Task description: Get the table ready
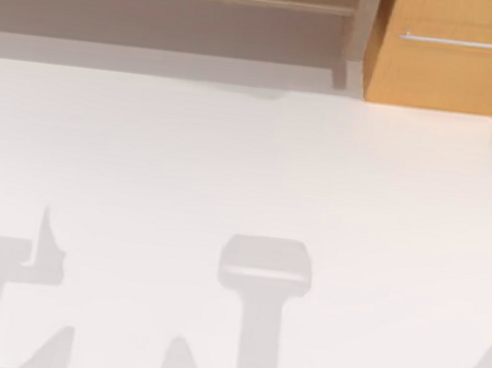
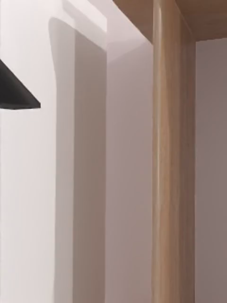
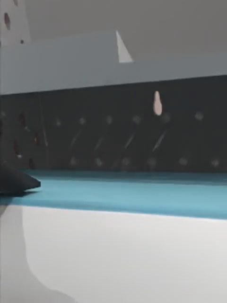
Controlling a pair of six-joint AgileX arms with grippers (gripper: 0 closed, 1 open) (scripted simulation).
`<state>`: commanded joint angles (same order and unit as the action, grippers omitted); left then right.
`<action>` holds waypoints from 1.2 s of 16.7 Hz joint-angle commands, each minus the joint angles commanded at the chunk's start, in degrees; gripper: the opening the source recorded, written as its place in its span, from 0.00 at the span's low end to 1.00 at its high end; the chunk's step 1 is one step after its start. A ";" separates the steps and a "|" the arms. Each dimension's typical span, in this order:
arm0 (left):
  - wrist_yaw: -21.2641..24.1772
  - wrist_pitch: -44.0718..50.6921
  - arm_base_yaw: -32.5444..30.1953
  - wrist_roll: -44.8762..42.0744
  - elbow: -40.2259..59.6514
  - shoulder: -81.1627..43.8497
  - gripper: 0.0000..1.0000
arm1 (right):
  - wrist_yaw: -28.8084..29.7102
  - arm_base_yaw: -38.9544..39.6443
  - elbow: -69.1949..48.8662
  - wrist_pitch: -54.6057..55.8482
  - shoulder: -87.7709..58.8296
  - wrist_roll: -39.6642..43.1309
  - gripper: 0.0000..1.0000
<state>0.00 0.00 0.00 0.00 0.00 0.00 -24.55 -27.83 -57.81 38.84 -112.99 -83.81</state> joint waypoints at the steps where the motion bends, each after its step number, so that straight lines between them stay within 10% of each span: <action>1: 0.00 0.00 0.00 0.00 0.00 0.00 1.00 | 0.00 0.00 0.00 0.00 0.00 0.00 0.38; 9: 0.00 0.00 0.00 0.00 0.00 0.00 1.00 | 0.00 0.00 0.00 0.00 0.00 0.00 0.98; 20: 0.00 0.00 0.00 0.00 0.00 0.00 1.00 | -0.34 -0.24 0.91 0.34 0.98 0.30 1.00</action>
<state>0.00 0.00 0.00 0.00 0.00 0.00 -24.90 -28.07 -56.90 39.17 -112.01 -83.50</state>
